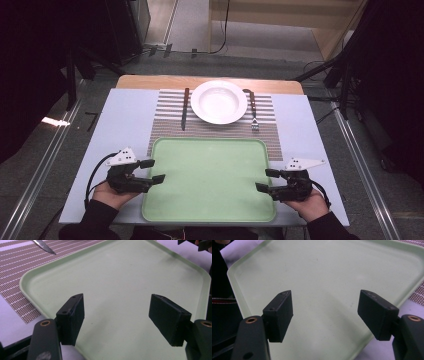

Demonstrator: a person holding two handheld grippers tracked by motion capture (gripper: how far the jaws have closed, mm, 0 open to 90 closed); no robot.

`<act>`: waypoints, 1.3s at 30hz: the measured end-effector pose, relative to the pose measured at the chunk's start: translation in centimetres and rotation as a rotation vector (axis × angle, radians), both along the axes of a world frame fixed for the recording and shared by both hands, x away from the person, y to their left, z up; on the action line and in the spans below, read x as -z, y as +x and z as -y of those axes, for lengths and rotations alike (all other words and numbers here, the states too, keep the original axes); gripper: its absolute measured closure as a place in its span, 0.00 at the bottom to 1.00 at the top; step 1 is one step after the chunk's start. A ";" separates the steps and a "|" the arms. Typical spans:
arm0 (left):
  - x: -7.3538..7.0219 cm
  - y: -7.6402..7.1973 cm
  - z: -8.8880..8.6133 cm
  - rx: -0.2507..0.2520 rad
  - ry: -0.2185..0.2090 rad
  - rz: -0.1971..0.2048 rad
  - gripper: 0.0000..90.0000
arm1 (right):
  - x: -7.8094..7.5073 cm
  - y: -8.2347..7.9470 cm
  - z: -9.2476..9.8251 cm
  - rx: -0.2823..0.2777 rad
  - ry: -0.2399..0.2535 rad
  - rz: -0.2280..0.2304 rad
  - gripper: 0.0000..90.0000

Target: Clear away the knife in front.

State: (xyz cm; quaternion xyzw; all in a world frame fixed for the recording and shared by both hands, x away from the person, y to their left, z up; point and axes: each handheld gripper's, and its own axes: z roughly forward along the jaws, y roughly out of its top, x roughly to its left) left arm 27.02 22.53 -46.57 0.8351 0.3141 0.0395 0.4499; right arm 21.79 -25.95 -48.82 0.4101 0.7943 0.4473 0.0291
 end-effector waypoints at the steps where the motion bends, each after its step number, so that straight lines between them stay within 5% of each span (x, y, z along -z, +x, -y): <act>1: 0.0 0.0 0.0 -0.002 0.002 -0.003 0.31 | 0.0 0.0 0.0 0.001 -0.002 0.000 0.30; 16: 0.2 1.4 0.6 -0.080 0.007 -0.016 0.32 | 0.2 0.2 -0.1 0.013 -0.026 -0.014 0.30; 31: -1.2 4.7 2.0 -0.181 0.024 -0.006 0.31 | 0.3 0.1 0.0 0.028 -0.018 0.002 0.30; 39: -1.2 6.4 2.8 -0.193 0.034 -0.003 0.31 | 0.3 0.2 0.0 0.029 -0.013 -0.003 0.30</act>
